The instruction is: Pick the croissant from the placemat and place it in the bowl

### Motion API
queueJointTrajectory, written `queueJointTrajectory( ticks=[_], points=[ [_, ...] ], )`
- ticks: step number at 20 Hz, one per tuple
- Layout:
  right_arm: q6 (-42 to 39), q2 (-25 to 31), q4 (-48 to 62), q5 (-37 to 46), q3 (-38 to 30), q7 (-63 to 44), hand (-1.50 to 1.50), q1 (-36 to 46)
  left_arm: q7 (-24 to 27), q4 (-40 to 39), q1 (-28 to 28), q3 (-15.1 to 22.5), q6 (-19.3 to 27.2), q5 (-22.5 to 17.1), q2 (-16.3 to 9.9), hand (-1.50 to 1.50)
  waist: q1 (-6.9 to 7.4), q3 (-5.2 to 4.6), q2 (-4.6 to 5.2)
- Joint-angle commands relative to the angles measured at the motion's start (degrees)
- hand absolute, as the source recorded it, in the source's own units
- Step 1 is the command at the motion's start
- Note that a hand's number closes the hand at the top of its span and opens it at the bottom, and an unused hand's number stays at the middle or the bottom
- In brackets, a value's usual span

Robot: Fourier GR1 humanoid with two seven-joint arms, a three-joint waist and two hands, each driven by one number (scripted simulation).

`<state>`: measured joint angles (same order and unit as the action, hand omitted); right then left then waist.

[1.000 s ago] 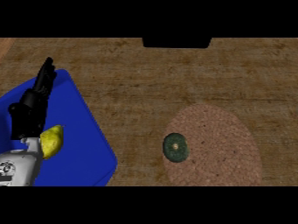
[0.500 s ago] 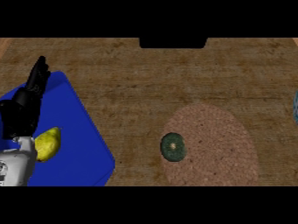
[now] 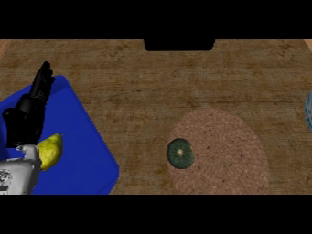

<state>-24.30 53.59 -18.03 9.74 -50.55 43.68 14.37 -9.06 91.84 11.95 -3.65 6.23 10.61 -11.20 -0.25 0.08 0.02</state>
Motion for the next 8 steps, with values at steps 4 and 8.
queueJointTrajectory(
  ticks=[4,8],
  points=[
    [-8.8,-0.1,-1.8,-3.3,0.2,7.7,-1.50,-7.0,-0.8,2.1,-1.1,-1.8,-1.9,-1.4,-1.8,0.00,0.00,0.00,-0.11],
    [-9.0,-2.8,-5.9,-5.2,1.2,7.2,-1.50,-9.6,1.1,-1.0,-0.4,-0.1,0.6,1.4,0.7,0.00,-0.48,-0.11,-0.15]
  ],
)
